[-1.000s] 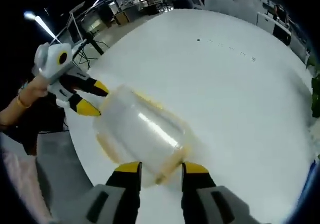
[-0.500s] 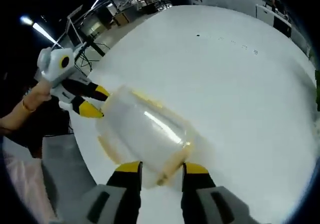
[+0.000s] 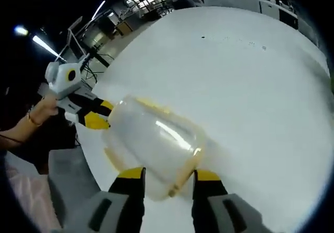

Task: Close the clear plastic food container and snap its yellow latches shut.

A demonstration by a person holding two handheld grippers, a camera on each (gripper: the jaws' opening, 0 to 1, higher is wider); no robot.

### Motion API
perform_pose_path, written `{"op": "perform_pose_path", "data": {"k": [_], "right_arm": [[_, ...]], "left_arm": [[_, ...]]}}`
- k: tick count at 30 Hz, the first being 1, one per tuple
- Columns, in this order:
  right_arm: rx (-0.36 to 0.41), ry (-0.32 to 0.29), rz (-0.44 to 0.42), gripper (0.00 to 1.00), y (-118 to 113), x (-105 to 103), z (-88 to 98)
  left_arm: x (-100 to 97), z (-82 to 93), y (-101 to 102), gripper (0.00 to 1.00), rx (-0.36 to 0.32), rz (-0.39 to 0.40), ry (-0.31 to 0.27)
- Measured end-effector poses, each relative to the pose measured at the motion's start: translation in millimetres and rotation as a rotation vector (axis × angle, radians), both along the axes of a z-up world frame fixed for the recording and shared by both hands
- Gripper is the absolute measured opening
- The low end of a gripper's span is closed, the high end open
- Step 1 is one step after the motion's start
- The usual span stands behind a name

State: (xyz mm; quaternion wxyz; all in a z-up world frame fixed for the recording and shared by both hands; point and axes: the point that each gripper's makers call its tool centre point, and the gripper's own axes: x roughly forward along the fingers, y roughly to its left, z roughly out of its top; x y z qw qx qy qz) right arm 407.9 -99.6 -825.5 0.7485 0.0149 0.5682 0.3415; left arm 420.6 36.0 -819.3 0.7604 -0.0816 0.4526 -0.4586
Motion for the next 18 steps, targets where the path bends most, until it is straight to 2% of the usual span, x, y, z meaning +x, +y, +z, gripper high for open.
{"op": "perform_pose_path", "data": {"k": [3, 5, 9, 11, 18], "right_arm": [[0.010, -0.025, -0.023, 0.33, 0.5, 0.1, 0.7], [0.011, -0.050, -0.042, 0.33, 1.0, -0.1, 0.8], [-0.007, -0.055, -0.051, 0.33, 5.9, 0.2, 1.5], [-0.009, -0.044, -0.053, 0.33, 9.6, -1.8, 0.8], [0.010, -0.061, -0.029, 0.33, 41.9, -5.9, 1.5]], "left_arm": [[0.6, -1.6, 1.3, 0.21, 0.025, -0.003, -0.002], [0.6, -1.1, 1.2, 0.21, 0.044, -0.003, -0.025], [0.7, 1.3, 2.0, 0.21, 0.085, -0.004, -0.070], [-1.6, 2.2, 6.6, 0.21, 0.105, -0.007, -0.064], [-7.8, 0.8, 41.6, 0.22, 0.108, 0.017, -0.043]]}}
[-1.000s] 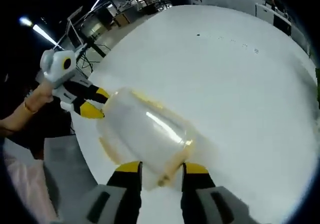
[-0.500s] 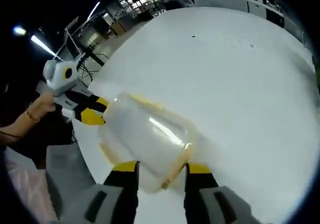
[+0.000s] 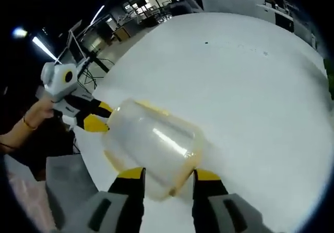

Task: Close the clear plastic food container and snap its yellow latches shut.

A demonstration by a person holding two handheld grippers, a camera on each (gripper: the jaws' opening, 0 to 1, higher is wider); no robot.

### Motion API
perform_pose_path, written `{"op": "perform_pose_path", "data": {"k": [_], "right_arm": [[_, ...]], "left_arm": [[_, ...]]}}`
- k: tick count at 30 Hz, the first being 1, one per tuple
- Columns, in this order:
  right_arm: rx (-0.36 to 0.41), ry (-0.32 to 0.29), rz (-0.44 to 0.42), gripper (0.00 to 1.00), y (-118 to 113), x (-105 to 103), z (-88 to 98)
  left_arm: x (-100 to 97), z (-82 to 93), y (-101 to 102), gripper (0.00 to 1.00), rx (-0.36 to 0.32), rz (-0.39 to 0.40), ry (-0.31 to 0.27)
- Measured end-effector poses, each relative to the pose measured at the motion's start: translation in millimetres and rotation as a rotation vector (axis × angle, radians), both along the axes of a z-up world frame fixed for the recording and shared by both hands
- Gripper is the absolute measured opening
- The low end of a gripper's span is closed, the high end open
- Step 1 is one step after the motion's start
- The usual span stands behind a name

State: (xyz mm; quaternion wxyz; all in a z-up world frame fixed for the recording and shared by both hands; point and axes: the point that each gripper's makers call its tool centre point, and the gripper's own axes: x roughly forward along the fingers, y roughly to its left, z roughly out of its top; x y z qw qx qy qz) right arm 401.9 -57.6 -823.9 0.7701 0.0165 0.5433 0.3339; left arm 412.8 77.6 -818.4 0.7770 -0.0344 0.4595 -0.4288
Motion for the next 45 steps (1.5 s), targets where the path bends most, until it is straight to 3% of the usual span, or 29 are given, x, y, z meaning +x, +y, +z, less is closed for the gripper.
{"op": "perform_pose_path", "data": {"k": [4, 11, 18, 26, 29, 31, 35, 38, 45], "right_arm": [[-0.006, 0.006, 0.021, 0.33, 22.3, -1.5, -0.3], [0.004, -0.012, 0.041, 0.33, 52.5, -5.4, -0.2], [0.053, -0.082, 0.035, 0.34, 52.5, -1.5, 1.1], [0.068, -0.140, 0.047, 0.33, 49.4, -0.5, 9.7], [0.043, -0.165, 0.063, 0.33, 47.6, 1.6, 11.8], [0.023, -0.207, 0.074, 0.33, 46.9, 8.0, 15.2], [-0.016, -0.260, 0.097, 0.32, 50.9, 17.9, 20.7], [-0.035, -0.358, 0.131, 0.34, 59.1, 29.8, 28.8], [0.060, -0.340, 0.185, 0.30, 100.9, 25.8, 39.1]], "left_arm": [[-3.2, 0.9, 21.3, 0.22, 0.029, -0.002, -0.027], [-10.1, 1.0, 52.3, 0.22, 0.056, 0.004, -0.022], [-7.7, 0.3, 57.9, 0.23, 0.002, 0.080, -0.063], [7.4, 8.9, 66.2, 0.28, 0.092, 0.053, -0.193], [10.0, 17.8, 64.8, 0.29, 0.091, 0.045, -0.225], [12.2, 25.1, 59.6, 0.29, 0.091, 0.028, -0.277], [6.9, 26.1, 46.8, 0.29, 0.119, -0.035, -0.331], [2.6, 24.4, 35.6, 0.28, 0.119, -0.062, -0.357], [7.4, 22.3, 18.7, 0.28, 0.130, -0.081, -0.440]]}}
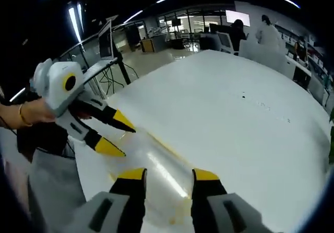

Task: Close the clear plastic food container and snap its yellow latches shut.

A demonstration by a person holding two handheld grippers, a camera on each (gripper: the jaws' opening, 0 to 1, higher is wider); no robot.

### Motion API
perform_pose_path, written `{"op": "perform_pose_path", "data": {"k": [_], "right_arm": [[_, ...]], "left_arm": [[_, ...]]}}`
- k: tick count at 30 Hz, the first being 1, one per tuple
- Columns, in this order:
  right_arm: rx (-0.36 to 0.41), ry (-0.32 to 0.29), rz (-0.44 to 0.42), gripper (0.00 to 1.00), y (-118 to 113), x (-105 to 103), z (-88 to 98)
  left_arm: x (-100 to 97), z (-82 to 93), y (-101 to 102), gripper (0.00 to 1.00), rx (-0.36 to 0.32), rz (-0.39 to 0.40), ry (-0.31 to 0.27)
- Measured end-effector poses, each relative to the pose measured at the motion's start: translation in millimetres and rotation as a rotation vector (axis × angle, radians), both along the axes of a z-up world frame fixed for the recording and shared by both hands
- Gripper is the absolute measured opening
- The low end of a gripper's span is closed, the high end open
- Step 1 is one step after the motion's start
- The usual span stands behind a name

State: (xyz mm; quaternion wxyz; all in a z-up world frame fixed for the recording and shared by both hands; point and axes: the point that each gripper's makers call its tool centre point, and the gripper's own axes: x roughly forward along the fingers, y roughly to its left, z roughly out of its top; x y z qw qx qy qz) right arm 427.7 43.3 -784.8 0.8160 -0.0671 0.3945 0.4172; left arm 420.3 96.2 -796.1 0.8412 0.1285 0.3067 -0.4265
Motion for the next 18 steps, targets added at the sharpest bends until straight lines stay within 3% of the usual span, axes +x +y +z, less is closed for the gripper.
{"op": "perform_pose_path", "data": {"k": [3, 7, 13, 18], "right_arm": [[0.052, 0.060, 0.016, 0.27, 16.7, -4.9, -0.1], [0.058, 0.105, 0.040, 0.17, 30.4, -9.5, -5.6], [0.015, 0.073, 0.066, 0.24, 30.8, 5.3, -10.1], [-0.040, 0.060, 0.158, 0.33, 31.7, 6.7, -9.5]], "left_arm": [[-2.1, 2.2, -8.3, 0.29, 0.001, -0.027, -0.024], [-2.7, -4.9, -11.1, 0.31, 0.025, -0.045, -0.050], [-13.4, -6.1, -18.3, 0.33, 0.008, -0.075, -0.048], [-28.3, -5.4, -28.0, 0.34, 0.036, -0.169, -0.062]]}}
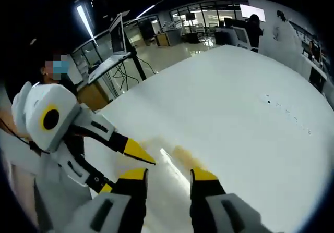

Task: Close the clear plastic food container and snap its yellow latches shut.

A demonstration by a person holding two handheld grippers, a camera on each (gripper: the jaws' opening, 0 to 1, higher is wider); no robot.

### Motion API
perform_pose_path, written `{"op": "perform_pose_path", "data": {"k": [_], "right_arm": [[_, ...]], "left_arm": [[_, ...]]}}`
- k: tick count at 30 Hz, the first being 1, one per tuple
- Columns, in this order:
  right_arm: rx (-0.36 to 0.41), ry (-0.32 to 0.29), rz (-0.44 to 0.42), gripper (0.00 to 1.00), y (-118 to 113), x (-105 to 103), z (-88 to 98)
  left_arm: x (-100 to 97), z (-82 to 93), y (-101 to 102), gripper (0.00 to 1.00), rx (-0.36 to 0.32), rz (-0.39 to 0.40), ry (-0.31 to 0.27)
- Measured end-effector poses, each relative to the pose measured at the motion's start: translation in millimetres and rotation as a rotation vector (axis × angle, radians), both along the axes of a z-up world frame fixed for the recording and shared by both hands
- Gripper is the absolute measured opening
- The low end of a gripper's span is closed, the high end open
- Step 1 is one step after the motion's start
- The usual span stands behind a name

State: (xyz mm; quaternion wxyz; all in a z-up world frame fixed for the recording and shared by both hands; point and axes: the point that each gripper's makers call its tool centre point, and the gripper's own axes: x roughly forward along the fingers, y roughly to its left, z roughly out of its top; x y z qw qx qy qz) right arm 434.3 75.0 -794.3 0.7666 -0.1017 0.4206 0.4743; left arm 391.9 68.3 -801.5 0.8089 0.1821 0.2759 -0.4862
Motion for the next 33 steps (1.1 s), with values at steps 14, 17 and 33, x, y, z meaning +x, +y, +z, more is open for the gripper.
{"op": "perform_pose_path", "data": {"k": [14, 17, 33], "right_arm": [[-0.176, -0.003, 0.254, 0.39, 1.9, 0.3, -13.7], [-0.210, 0.000, 0.291, 0.41, 2.5, 0.5, -19.2], [-0.273, 0.092, 0.402, 0.43, 3.9, -4.0, -28.5]], "left_arm": [[-20.4, -9.2, -9.1, 0.49, 0.113, -0.189, -0.086], [-17.4, -8.3, -13.6, 0.50, 0.126, -0.190, -0.144], [-12.5, -12.5, -9.9, 0.42, 0.140, -0.145, -0.137]]}}
